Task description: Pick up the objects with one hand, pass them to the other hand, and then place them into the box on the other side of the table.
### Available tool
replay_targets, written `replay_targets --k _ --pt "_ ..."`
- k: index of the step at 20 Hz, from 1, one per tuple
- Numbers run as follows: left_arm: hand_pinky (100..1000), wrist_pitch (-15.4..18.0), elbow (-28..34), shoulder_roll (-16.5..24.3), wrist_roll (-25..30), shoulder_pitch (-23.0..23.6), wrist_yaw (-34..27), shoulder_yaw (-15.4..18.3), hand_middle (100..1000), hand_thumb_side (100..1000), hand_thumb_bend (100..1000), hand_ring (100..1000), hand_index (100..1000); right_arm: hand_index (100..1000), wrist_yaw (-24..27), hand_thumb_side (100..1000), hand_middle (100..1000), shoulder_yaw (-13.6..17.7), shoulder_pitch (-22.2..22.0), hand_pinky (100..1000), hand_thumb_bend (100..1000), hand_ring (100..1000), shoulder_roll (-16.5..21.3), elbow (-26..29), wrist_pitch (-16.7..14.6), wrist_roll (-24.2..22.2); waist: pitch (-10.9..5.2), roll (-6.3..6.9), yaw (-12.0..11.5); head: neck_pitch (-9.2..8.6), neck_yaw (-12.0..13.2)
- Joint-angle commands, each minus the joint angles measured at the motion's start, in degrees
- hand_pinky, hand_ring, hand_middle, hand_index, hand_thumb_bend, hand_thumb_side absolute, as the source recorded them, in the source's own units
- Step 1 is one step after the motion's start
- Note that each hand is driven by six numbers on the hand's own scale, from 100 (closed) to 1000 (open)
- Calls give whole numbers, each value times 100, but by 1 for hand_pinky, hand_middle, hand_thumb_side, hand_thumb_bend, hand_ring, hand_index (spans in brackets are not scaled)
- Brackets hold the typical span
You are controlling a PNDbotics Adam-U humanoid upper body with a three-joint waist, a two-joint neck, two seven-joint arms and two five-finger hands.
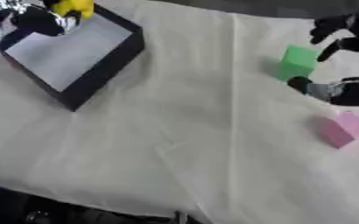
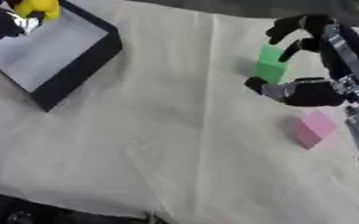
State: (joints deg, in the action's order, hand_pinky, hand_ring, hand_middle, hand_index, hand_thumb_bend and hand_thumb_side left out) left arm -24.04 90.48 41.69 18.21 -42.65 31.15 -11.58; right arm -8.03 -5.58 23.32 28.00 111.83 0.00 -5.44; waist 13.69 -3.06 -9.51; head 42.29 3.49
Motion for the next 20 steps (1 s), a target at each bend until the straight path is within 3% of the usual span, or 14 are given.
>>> replay_targets --k 1,9,11,12,14,16,20 --pt "695 -6 -163 224 -70 -22 95 161 408 100 205 496 461 678 117 100 558 128 115 504 615 865 77 178 17 174 -55 -3 25 -112 119" --pt "716 -18 -559 227 -236 43 179 268 457 100 247 524 531 678 227 100 559 220 181 504 616 867 47 260 40 385 31 -114 102 -272 314" --pt "755 10 -606 228 -257 57 202 281 517 100 294 577 615 678 238 100 560 237 186 504 616 868 39 267 43 423 43 -126 110 -288 328" --pt "808 32 -623 233 -259 64 224 282 609 134 348 651 725 678 242 100 560 244 188 504 617 868 36 271 43 441 46 -128 115 -291 336" --pt "842 94 -638 248 -272 73 311 288 656 252 411 696 778 678 246 100 560 255 186 505 617 868 35 275 41 470 50 -131 123 -293 350" --pt "858 154 -647 270 -303 80 444 298 682 338 541 723 797 677 248 100 560 261 178 505 617 869 37 276 44 483 47 -127 131 -277 361" --pt "854 214 -661 281 -347 96 634 336 679 315 574 721 797 678 251 100 561 280 174 506 617 869 50 276 47 506 32 -112 139 -240 349"
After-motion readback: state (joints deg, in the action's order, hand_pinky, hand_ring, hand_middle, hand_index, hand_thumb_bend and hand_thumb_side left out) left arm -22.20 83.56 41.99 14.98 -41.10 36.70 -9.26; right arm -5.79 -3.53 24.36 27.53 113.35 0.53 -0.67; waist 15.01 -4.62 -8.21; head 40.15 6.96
